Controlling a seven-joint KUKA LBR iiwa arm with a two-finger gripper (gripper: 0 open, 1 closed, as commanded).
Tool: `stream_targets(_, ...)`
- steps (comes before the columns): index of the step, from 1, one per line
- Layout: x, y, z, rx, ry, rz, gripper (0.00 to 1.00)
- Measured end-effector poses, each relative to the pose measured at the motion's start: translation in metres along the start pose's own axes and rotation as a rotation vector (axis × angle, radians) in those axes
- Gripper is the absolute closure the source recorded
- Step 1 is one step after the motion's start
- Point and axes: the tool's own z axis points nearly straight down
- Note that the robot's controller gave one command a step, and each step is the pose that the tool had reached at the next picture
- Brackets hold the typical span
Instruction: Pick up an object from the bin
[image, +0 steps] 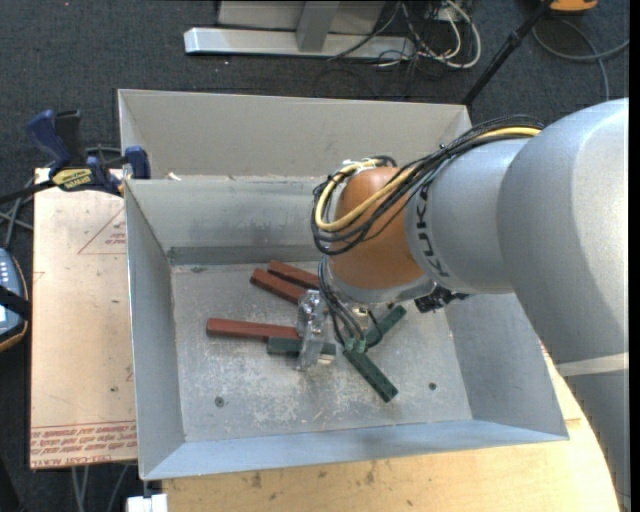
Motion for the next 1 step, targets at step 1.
stream_targets(1, 0.0000, 0.0000, 0.0000, 0.000, 0.000, 0.000, 1.00)
